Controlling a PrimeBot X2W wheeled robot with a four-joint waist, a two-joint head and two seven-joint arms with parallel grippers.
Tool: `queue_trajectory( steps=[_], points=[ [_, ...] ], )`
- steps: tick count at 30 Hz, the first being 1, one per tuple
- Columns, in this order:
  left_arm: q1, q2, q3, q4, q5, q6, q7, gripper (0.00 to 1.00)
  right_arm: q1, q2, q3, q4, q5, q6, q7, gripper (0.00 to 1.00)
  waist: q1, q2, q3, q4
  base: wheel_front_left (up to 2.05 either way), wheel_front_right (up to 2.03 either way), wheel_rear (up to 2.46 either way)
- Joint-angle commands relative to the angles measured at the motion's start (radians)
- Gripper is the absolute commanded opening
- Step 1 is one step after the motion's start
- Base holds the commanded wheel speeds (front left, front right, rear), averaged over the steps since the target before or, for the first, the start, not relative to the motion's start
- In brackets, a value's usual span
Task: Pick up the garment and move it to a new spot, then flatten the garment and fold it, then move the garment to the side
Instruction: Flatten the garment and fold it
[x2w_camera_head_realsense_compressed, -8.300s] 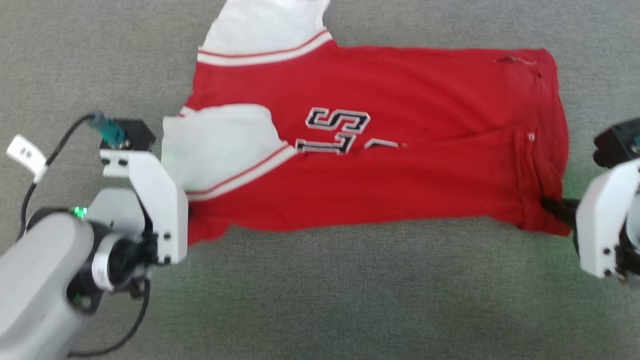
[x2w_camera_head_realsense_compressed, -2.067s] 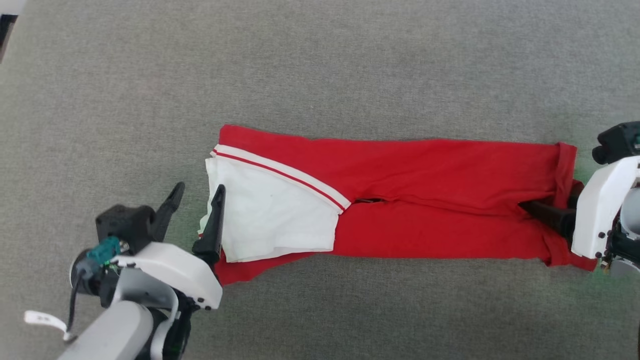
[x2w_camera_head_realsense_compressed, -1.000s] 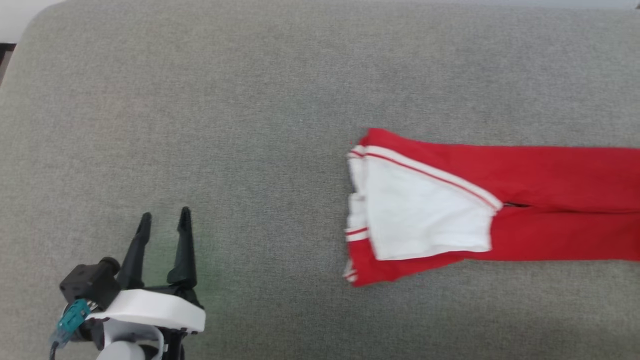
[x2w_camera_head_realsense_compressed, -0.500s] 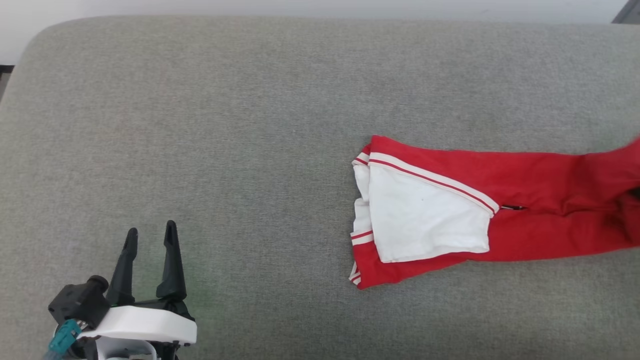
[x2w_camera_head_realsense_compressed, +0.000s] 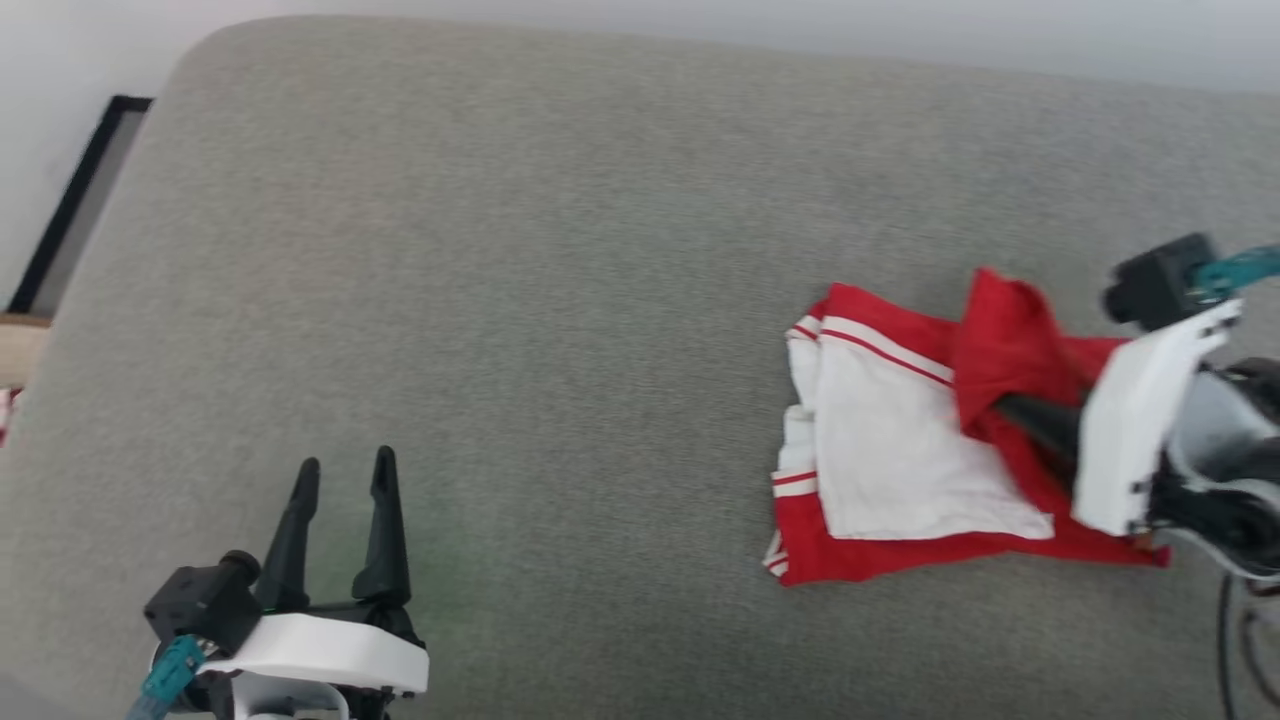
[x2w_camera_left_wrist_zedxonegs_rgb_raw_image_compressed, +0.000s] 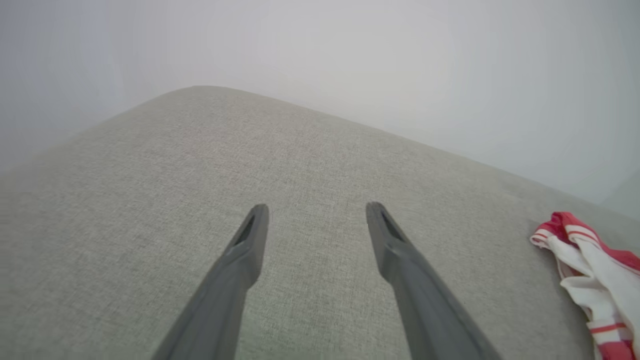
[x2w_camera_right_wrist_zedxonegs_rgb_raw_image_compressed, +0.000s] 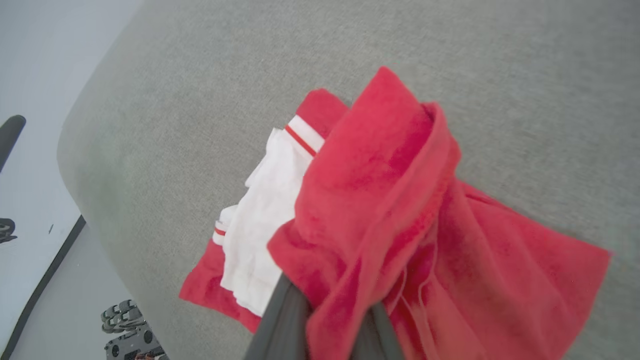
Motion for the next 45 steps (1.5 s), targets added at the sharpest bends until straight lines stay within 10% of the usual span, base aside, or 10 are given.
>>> queue_trajectory(
  steps=[1,7,8,9,28,45],
  points=[
    [-0.012,-0.007,-0.001,0.003,0.010,-0.007,-0.005,1.00,-0.014,0.026,0.019,0.014,-0.012,0.000,0.007,0.00,0.0000,-0.0001,-0.002,0.030,0.00,0.00,0.00],
    [-0.016,-0.016,0.004,0.015,0.012,-0.018,-0.005,1.00,-0.049,0.085,0.079,0.086,-0.068,0.000,0.001,0.06,0.0000,-0.0001,-0.002,0.056,0.00,0.00,0.00],
    [-0.016,-0.018,0.005,0.017,0.014,-0.019,-0.005,1.00,-0.053,0.094,0.088,0.101,-0.078,0.000,0.000,0.38,0.0000,-0.0001,-0.004,0.058,0.00,0.00,0.00],
    [-0.015,-0.020,0.007,0.018,0.012,-0.022,-0.005,1.00,-0.057,0.103,0.096,0.112,-0.083,0.000,-0.002,1.00,0.0000,-0.0001,-0.006,0.059,0.00,0.00,0.00],
    [0.017,0.000,0.090,0.008,0.022,-0.036,-0.005,1.00,0.043,0.071,-0.105,-0.070,-0.024,0.000,-0.118,1.00,0.0000,-0.0001,-0.076,-0.117,0.00,0.00,0.00],
    [0.122,0.048,0.167,0.002,0.042,-0.033,-0.005,1.00,0.319,0.087,-0.249,0.000,-0.191,0.000,-0.633,1.00,0.0000,-0.0001,-0.190,-0.280,0.00,0.00,0.00]
  ],
)
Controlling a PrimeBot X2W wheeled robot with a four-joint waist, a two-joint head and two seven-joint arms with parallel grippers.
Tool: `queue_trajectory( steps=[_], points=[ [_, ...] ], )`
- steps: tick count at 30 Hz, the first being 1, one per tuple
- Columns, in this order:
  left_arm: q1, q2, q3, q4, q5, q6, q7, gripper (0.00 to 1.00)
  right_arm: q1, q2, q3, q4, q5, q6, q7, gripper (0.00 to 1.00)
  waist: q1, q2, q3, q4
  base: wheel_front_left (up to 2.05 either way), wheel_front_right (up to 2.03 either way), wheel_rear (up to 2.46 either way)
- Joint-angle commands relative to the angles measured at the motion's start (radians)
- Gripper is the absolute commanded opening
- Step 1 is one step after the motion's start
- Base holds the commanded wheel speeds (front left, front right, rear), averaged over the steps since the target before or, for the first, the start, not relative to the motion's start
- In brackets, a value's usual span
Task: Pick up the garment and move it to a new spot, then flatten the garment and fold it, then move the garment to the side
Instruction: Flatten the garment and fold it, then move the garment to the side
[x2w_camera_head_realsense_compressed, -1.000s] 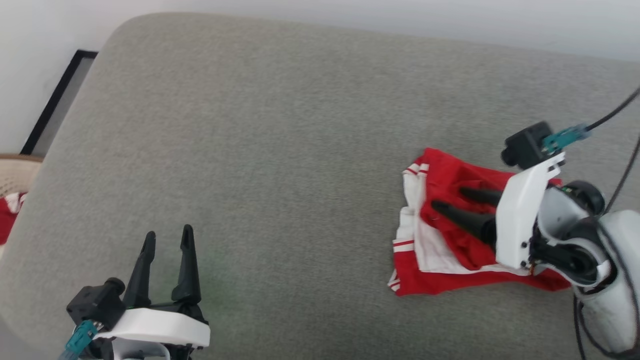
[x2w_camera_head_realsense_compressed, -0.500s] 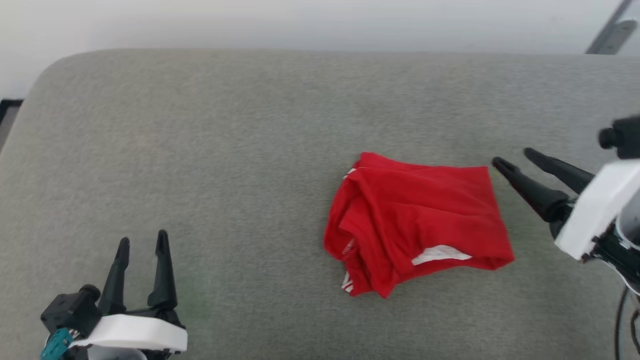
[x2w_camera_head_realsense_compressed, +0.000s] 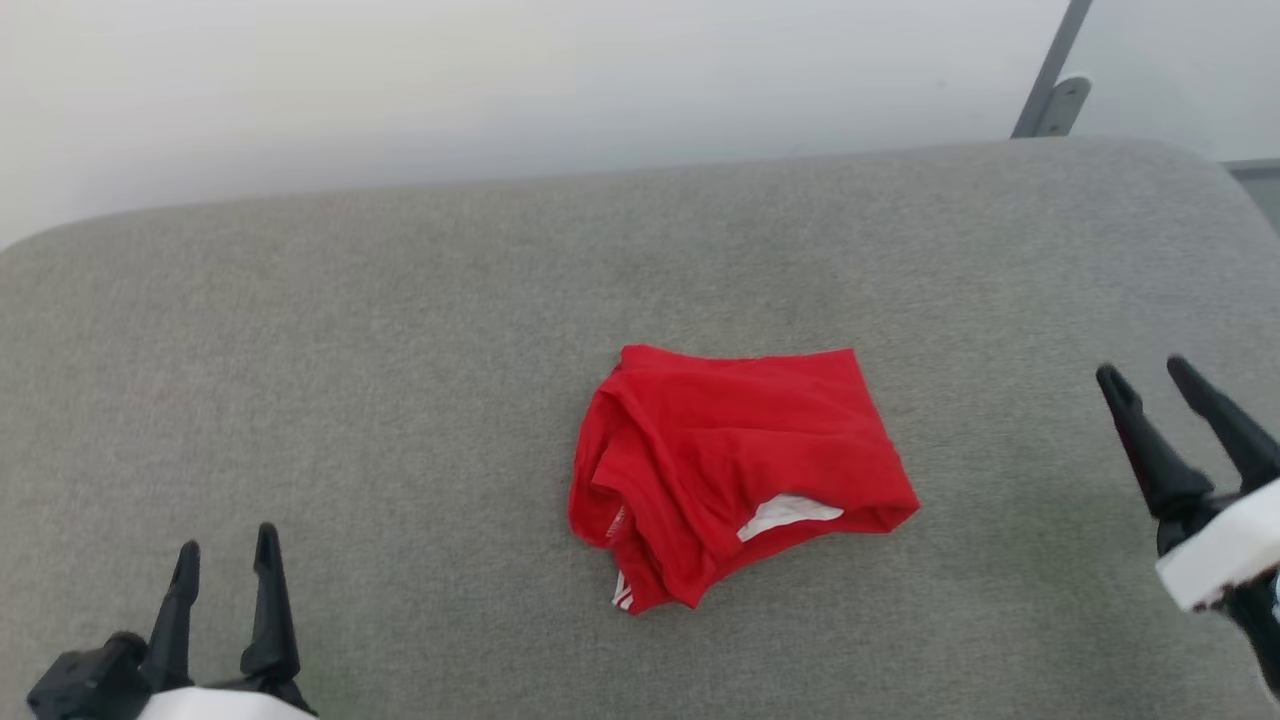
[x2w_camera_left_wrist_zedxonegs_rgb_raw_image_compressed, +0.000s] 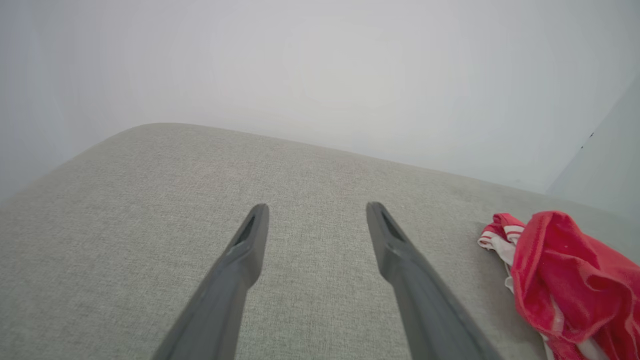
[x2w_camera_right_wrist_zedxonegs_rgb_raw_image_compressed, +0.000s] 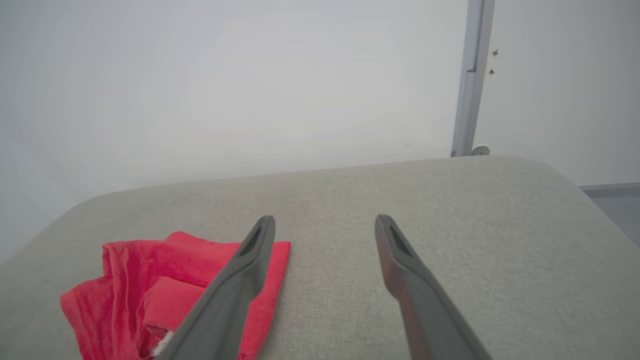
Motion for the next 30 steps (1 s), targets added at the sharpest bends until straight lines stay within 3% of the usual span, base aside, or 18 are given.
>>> queue_trajectory(
  steps=[1,15,30],
  points=[
    [0.025,0.004,0.011,-0.008,0.007,-0.005,-0.005,1.00,0.029,-0.002,0.009,0.025,-0.020,0.000,-0.058,1.00,0.0000,-0.0001,-0.025,-0.020,0.00,0.00,0.00],
    [0.102,0.012,0.033,-0.019,0.042,-0.018,-0.005,1.00,0.093,-0.014,0.095,0.201,-0.094,0.000,-0.352,1.00,0.0000,-0.0001,-0.076,-0.015,0.00,0.00,0.00],
    [0.077,0.006,0.025,-0.016,0.018,-0.019,-0.005,1.00,0.135,0.044,0.082,0.222,-0.109,0.000,-0.395,1.00,0.0000,-0.0001,-0.082,0.034,0.00,0.00,0.00]
  ],
)
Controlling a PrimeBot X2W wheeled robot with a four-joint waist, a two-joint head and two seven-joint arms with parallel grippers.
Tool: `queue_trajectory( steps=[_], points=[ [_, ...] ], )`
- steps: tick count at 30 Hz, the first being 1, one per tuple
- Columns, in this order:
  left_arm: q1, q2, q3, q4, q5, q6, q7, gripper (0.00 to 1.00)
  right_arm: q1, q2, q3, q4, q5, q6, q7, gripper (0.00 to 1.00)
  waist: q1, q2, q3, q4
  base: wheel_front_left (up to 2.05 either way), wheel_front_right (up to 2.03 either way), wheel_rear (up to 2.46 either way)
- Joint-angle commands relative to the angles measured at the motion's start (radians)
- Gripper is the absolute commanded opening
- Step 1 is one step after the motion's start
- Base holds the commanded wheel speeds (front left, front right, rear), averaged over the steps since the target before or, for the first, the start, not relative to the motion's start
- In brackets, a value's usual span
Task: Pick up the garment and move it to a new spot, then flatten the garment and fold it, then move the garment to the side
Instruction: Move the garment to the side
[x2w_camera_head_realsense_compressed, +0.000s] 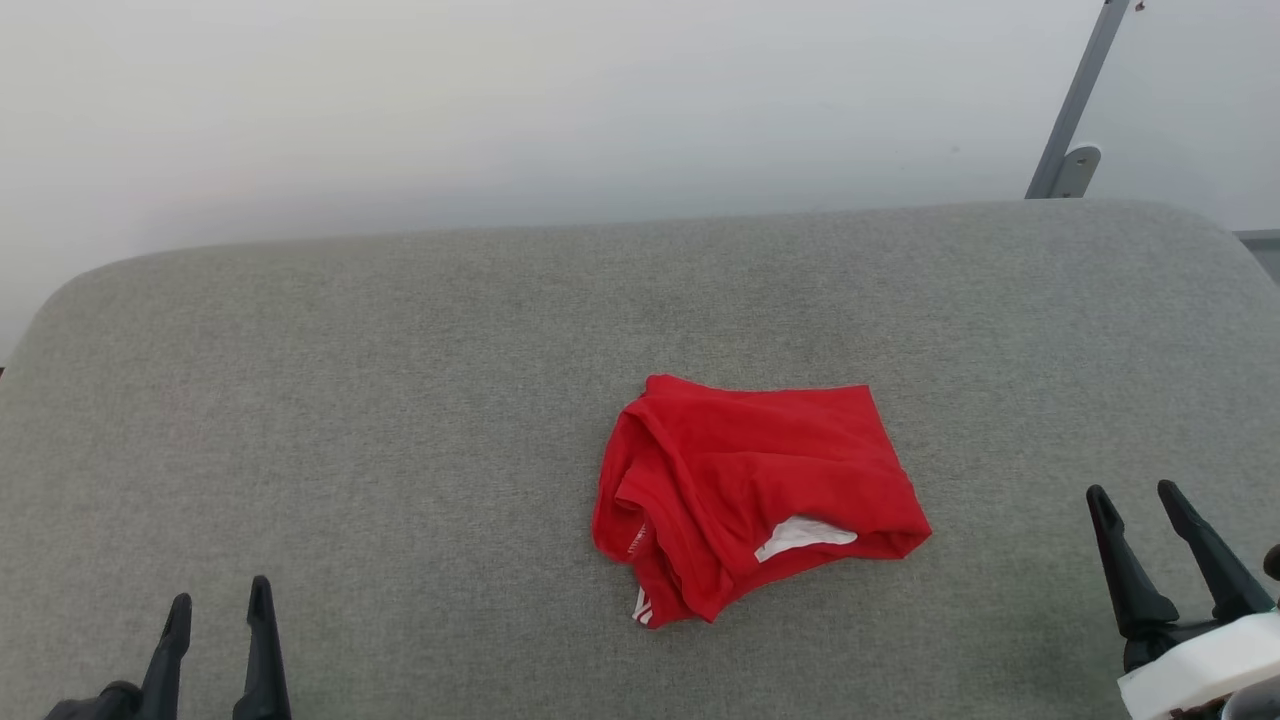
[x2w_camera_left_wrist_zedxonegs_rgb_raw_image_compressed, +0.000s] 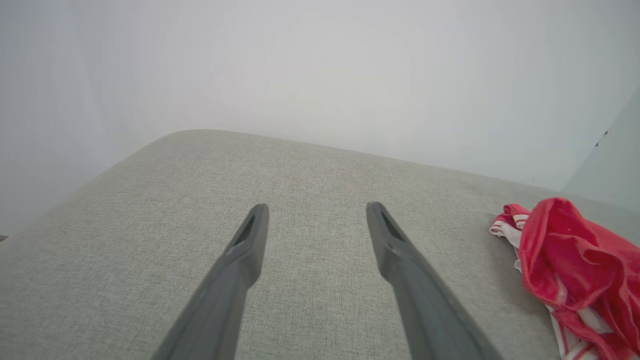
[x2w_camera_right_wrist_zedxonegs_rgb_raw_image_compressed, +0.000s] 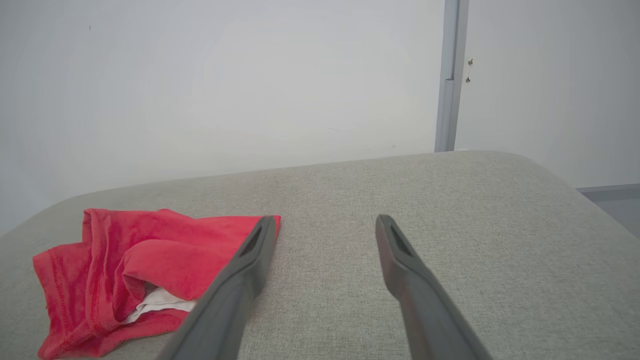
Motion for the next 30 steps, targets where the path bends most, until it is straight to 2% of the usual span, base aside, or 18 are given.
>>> queue_trajectory(
  steps=[1,12,20,24,30],
  points=[
    [-0.014,0.006,-0.005,-0.002,-0.013,-0.003,-0.005,1.00,0.012,0.007,-0.006,-0.006,-0.008,0.000,-0.005,1.00,0.0000,-0.0001,0.001,0.003,0.00,0.00,0.00],
    [-0.030,0.016,-0.012,-0.005,-0.014,-0.003,-0.005,1.00,0.015,0.022,-0.007,-0.004,-0.035,0.000,-0.005,1.00,0.0000,-0.0001,0.006,0.014,0.00,0.00,0.00],
    [-0.035,0.012,-0.024,-0.016,-0.016,-0.003,-0.005,1.00,-0.040,-0.025,0.073,0.004,-0.029,0.000,-0.003,1.00,0.0000,-0.0001,0.025,0.039,0.00,0.00,0.00],
    [-0.044,0.008,-0.036,-0.024,-0.009,-0.003,-0.005,1.00,-0.110,-0.063,0.126,0.016,0.036,0.000,0.070,1.00,0.0000,-0.0001,0.052,0.063,0.00,0.00,0.00],
    [-0.083,-0.006,-0.073,-0.026,0.003,-0.003,-0.005,1.00,-0.242,-0.140,0.215,0.049,0.132,0.000,0.253,1.00,0.0000,-0.0001,0.105,0.107,0.00,0.00,0.00]
  ],
)
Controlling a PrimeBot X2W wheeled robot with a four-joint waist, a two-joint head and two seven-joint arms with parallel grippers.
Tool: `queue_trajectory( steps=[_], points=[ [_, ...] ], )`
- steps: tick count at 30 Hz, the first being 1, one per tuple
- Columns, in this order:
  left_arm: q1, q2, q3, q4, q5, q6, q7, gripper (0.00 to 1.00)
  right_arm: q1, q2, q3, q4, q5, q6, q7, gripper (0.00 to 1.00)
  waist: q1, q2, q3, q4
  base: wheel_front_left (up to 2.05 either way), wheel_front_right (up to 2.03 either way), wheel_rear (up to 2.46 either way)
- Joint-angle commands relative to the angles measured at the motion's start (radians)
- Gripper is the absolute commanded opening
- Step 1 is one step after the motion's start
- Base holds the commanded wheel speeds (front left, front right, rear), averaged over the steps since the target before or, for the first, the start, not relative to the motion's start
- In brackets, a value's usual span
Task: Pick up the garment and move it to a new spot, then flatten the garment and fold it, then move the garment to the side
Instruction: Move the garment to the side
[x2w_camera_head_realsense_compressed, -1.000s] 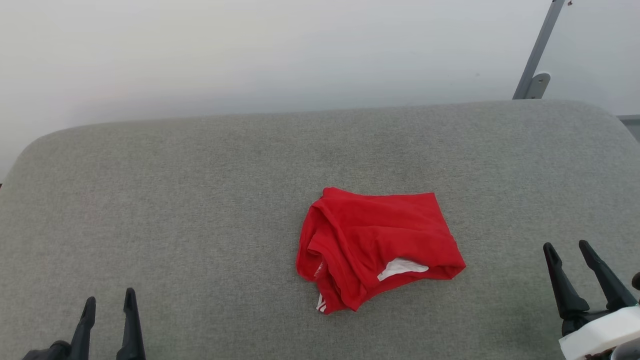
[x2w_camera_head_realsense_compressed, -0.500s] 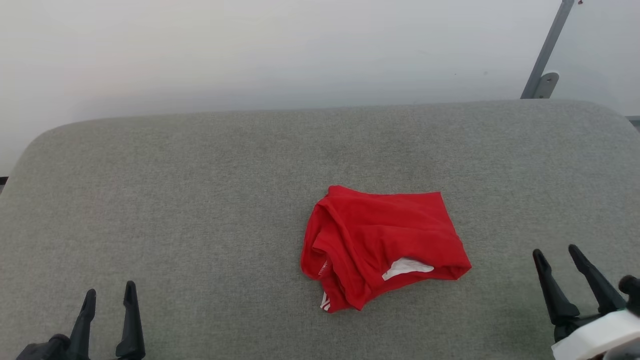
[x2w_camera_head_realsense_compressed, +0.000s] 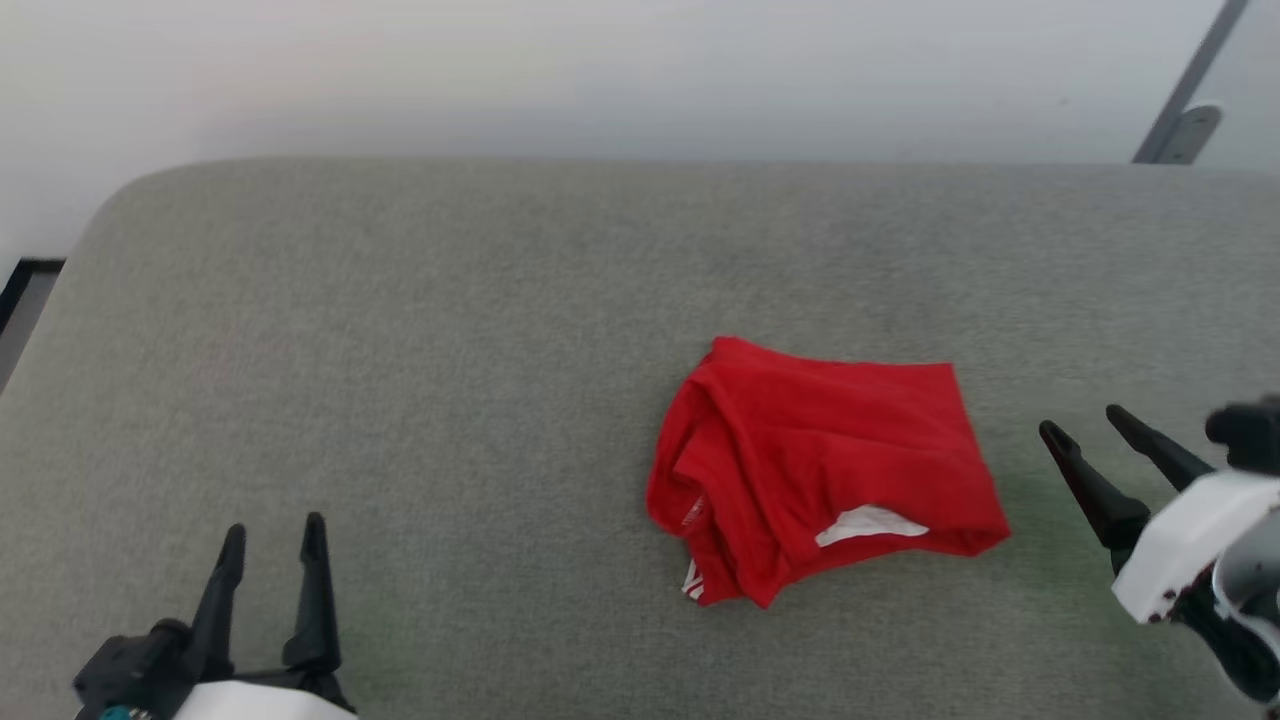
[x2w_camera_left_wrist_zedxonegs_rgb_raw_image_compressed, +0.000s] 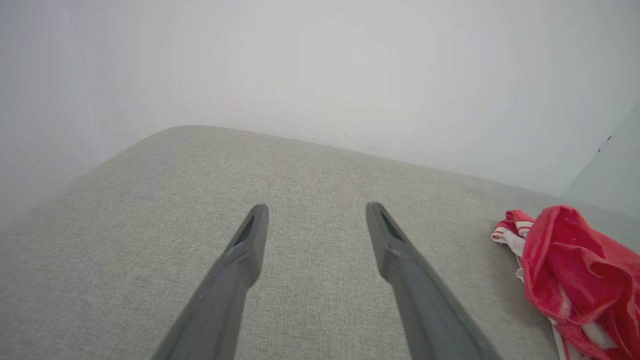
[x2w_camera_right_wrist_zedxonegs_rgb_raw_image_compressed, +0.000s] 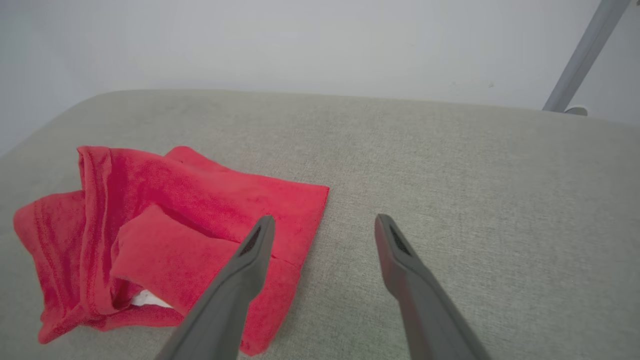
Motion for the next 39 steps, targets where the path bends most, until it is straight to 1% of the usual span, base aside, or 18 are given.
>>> queue_trajectory(
  steps=[1,4,8,10,16,19,20,21,25,26,27,29,32,39],
  points=[
    [-0.014,-0.002,-0.003,-0.001,0.012,-0.003,-0.005,1.00,-0.015,-0.003,0.011,0.008,0.010,0.000,0.017,1.00,0.0000,-0.0001,0.023,0.022,0.00,0.00,0.00],
    [-0.034,-0.009,-0.027,0.004,0.016,-0.003,-0.005,1.00,-0.080,-0.037,0.057,0.029,0.050,0.000,0.116,1.00,0.0000,-0.0001,0.051,0.047,0.00,0.00,0.00],
    [-0.058,-0.016,-0.050,0.014,0.015,-0.003,-0.005,1.00,-0.148,-0.062,0.113,0.059,0.118,0.000,0.253,1.00,0.0000,-0.0001,0.082,0.077,0.00,0.00,0.00],
    [-0.069,-0.019,-0.059,0.019,0.012,-0.003,-0.005,1.00,-0.181,-0.082,0.144,0.069,0.132,0.000,0.315,1.00,0.0000,-0.0001,0.096,0.092,0.00,0.00,0.00],
    [-0.097,-0.030,-0.083,0.032,0.001,-0.003,-0.005,1.00,-0.269,-0.096,0.213,0.127,0.185,0.000,0.482,1.00,0.0000,-0.0001,0.137,0.133,0.00,0.00,0.00],
    [-0.113,-0.033,-0.095,0.037,0.001,-0.003,-0.005,1.00,-0.307,-0.086,0.244,0.163,0.208,0.000,0.545,1.00,0.0000,-0.0001,0.157,0.152,0.00,0.00,0.00],
    [-0.116,-0.034,-0.097,0.041,0.002,-0.003,-0.005,1.00,-0.315,-0.076,0.252,0.178,0.223,0.000,0.568,1.00,0.0000,-0.0001,0.163,0.156,0.00,0.00,0.00],
    [-0.127,-0.036,-0.103,0.043,0.002,-0.003,-0.005,1.00,-0.331,-0.066,0.284,0.204,0.226,0.000,0.616,1.00,0.0000,-0.0001,0.175,0.165,0.00,0.00,0.00],
    [-0.140,-0.041,-0.108,0.049,-0.002,-0.003,-0.005,1.00,-0.340,-0.022,0.337,0.239,0.260,0.000,0.701,1.00,0.0000,-0.0001,0.190,0.176,0.00,0.00,0.00],
    [-0.144,-0.042,-0.108,0.050,-0.003,-0.003,-0.005,1.00,-0.338,-0.015,0.351,0.239,0.269,0.001,0.724,0.91,0.0000,-0.0001,0.191,0.177,0.00,0.00,0.00],
    [-0.145,-0.043,-0.107,0.050,-0.003,-0.003,-0.005,1.00,-0.334,-0.012,0.363,0.237,0.274,0.003,0.740,0.00,0.0000,-0.0001,0.193,0.177,0.00,0.00,0.00],
    [-0.144,-0.045,-0.106,0.052,-0.005,-0.003,-0.005,1.00,-0.340,-0.020,0.370,0.228,0.282,0.003,0.748,0.00,0.0000,-0.0001,0.195,0.177,0.00,0.00,0.00],
    [-0.147,-0.047,-0.109,0.052,-0.006,-0.003,-0.005,1.00,-0.350,-0.033,0.348,0.222,0.297,0.002,0.734,0.00,0.0000,-0.0001,0.197,0.173,0.00,0.00,0.00],
    [-0.174,-0.043,-0.111,0.048,0.006,-0.003,-0.005,1.00,-0.408,-0.103,0.274,0.189,0.305,-0.003,0.662,0.00,0.0000,-0.0001,0.200,0.136,0.00,0.00,0.00]
  ],
)
